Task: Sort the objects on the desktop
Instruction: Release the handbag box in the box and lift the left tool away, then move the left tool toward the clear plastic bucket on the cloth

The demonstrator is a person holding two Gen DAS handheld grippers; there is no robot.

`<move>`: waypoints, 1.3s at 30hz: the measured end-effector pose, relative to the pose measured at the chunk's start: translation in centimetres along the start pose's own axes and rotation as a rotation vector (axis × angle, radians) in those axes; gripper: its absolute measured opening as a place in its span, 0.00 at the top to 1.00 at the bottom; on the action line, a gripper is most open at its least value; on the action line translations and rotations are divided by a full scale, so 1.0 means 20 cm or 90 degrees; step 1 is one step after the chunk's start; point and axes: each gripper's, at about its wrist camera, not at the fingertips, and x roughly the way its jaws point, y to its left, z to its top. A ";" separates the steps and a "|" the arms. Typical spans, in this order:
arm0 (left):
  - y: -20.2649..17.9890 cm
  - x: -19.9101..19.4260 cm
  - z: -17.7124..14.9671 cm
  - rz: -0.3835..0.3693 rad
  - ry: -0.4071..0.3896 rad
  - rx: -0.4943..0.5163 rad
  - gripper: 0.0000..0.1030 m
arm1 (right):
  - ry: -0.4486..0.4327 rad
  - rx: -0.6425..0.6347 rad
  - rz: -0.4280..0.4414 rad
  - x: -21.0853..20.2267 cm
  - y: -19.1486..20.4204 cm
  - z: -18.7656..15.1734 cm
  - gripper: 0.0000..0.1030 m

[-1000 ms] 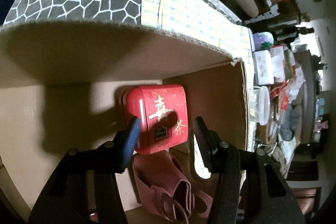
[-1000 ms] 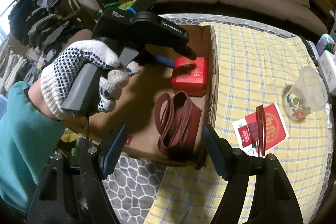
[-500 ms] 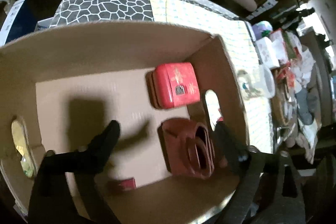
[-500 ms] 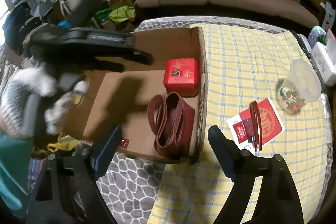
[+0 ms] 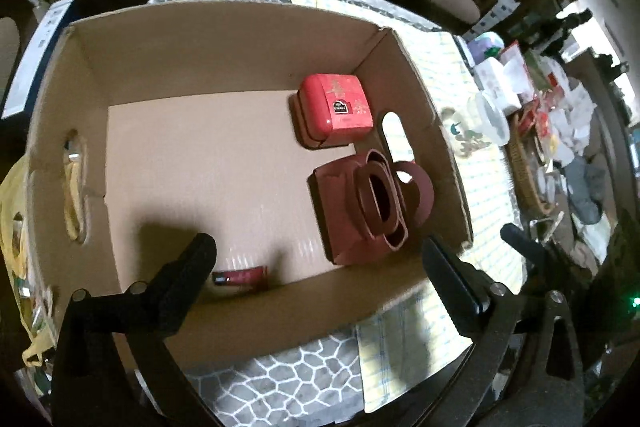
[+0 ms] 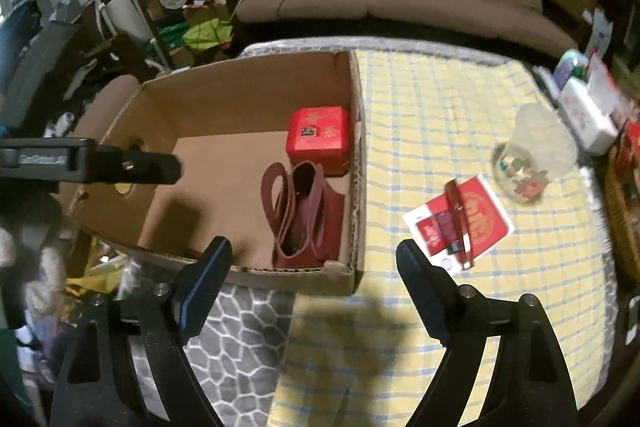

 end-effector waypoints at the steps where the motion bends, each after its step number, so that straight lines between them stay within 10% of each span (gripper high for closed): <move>1: -0.01 -0.02 -0.02 0.004 -0.005 0.003 0.00 | 0.001 0.000 -0.001 -0.01 0.00 -0.01 0.17; 22: -0.54 -0.06 -0.35 -0.043 -0.046 0.149 0.00 | -0.020 0.101 -0.024 -0.29 -0.44 -0.20 0.17; 39: -1.07 0.27 -0.04 -0.079 -0.015 0.178 0.00 | -0.005 0.201 -0.050 -0.29 -1.06 -0.29 0.17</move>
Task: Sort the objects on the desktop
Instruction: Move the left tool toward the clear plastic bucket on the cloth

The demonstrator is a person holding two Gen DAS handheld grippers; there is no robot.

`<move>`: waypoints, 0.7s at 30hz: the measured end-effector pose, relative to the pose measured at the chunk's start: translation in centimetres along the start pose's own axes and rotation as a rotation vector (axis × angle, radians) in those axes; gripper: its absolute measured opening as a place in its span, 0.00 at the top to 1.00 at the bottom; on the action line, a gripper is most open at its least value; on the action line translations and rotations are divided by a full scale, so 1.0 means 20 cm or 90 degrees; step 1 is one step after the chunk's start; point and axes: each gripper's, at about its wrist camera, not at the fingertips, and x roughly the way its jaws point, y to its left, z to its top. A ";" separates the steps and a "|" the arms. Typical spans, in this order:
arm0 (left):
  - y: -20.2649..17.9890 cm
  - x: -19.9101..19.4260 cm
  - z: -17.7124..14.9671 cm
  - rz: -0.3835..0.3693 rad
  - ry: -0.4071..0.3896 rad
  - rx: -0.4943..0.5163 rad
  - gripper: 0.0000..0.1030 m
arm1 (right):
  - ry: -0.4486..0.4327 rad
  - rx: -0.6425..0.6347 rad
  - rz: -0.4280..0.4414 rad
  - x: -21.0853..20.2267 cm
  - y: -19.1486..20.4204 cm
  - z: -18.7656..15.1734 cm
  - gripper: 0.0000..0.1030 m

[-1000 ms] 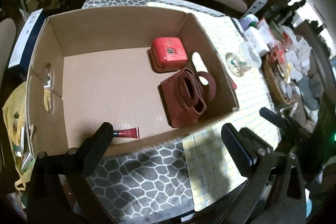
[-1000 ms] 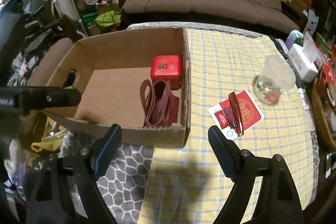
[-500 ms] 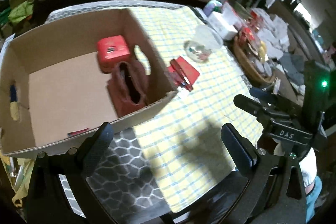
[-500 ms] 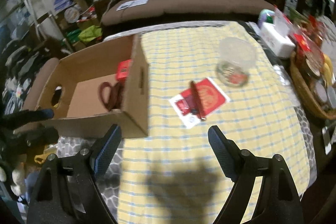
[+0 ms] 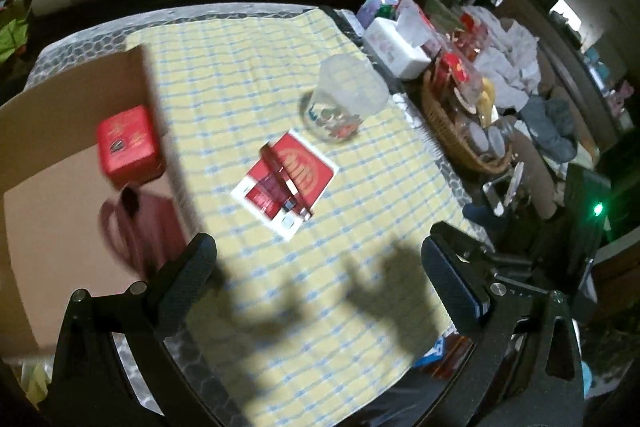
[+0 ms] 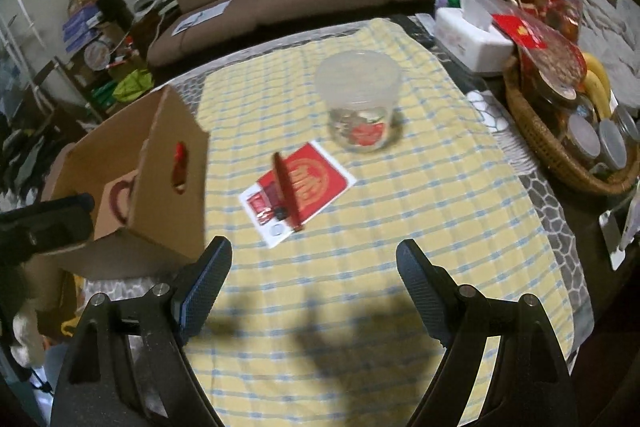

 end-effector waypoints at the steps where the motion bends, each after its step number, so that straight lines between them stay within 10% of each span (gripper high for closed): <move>1: -0.01 0.02 0.03 0.000 0.001 0.000 0.00 | 0.001 0.007 0.001 0.01 -0.04 0.02 0.17; 21: -0.06 0.83 0.69 -0.033 0.070 -0.085 0.00 | 0.012 0.100 0.025 0.37 -0.51 0.48 0.16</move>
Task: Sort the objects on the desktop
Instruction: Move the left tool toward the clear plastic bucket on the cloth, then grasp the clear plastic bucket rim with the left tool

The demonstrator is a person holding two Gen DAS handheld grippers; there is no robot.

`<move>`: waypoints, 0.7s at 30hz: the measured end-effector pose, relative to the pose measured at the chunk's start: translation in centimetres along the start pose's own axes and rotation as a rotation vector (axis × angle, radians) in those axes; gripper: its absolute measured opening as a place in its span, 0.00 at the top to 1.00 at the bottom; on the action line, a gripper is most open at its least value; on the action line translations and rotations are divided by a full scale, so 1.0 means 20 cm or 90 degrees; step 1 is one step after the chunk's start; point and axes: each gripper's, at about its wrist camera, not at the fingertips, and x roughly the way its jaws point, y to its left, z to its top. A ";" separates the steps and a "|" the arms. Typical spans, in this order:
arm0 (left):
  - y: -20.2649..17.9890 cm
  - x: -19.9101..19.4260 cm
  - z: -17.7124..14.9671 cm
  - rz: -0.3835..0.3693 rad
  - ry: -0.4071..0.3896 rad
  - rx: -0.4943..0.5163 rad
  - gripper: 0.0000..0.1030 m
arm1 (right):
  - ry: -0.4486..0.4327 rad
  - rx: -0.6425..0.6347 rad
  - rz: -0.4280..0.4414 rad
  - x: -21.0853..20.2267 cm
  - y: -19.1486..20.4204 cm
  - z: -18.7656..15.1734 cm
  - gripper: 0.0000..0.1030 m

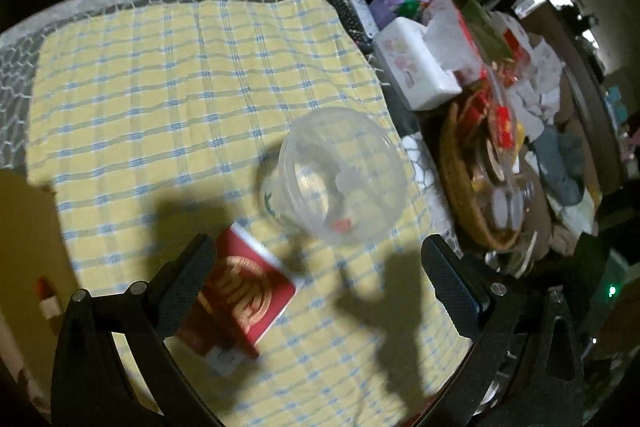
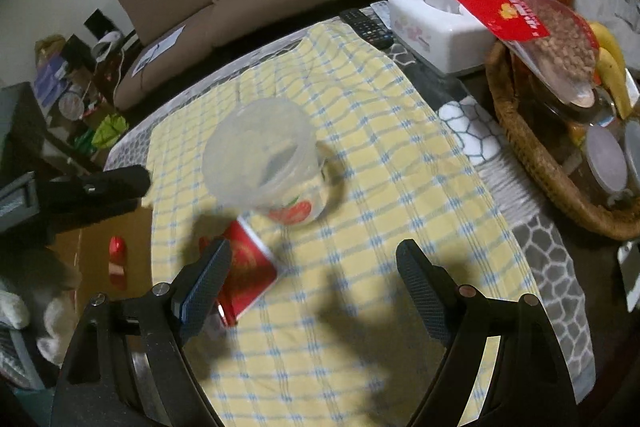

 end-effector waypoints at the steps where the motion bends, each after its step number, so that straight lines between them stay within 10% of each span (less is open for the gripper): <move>1: 0.01 0.04 0.03 -0.005 0.003 -0.007 0.00 | 0.001 0.001 0.000 0.02 -0.01 0.02 0.16; 7: 0.07 0.19 0.16 -0.004 0.012 -0.032 0.05 | 0.009 0.013 0.007 0.15 -0.06 0.10 0.16; 12: 0.08 0.27 0.20 0.008 0.025 -0.010 0.39 | 0.008 0.017 0.022 0.23 -0.07 0.12 0.16; 21: 0.08 0.27 0.19 -0.037 0.005 -0.017 0.64 | 0.005 0.030 0.066 0.28 -0.06 0.15 0.16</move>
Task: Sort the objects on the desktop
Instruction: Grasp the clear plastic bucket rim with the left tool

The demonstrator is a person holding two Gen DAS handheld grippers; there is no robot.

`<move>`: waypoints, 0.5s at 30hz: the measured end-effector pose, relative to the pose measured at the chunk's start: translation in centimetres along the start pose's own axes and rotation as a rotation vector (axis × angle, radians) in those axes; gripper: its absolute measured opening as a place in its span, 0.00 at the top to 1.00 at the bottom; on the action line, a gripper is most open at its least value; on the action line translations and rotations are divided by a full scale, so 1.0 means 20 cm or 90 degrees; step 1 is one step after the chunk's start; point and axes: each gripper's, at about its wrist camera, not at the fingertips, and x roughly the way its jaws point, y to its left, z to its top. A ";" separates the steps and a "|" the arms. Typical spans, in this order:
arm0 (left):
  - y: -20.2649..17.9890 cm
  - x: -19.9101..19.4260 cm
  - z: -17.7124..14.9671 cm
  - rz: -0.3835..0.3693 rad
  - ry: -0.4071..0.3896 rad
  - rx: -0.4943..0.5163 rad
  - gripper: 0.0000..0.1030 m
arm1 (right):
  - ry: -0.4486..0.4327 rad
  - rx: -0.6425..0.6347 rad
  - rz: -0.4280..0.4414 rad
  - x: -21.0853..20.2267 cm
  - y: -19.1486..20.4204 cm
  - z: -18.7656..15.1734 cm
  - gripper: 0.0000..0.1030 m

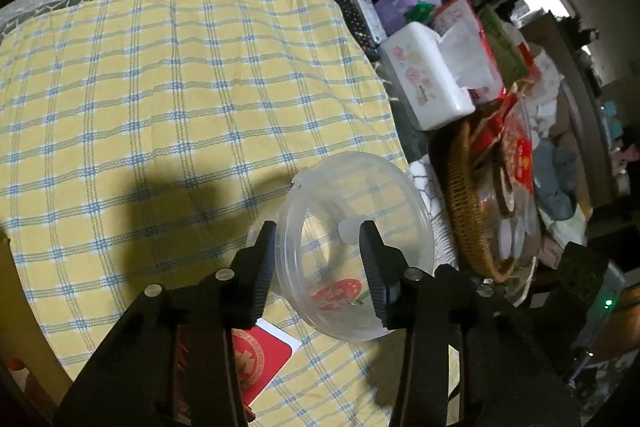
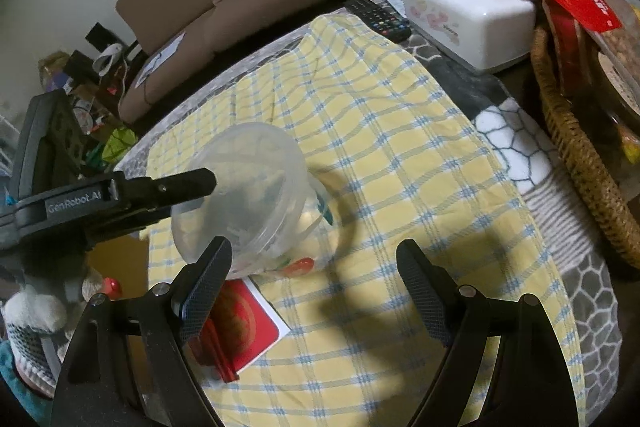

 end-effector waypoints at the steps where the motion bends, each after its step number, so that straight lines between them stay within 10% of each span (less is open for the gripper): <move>1: 0.00 -0.01 0.00 -0.001 -0.002 -0.001 0.66 | 0.001 0.003 0.004 0.00 0.00 0.00 0.16; 15: 0.14 -0.10 -0.07 -0.054 0.037 -0.123 0.68 | 0.017 0.045 0.035 0.02 -0.06 -0.06 0.16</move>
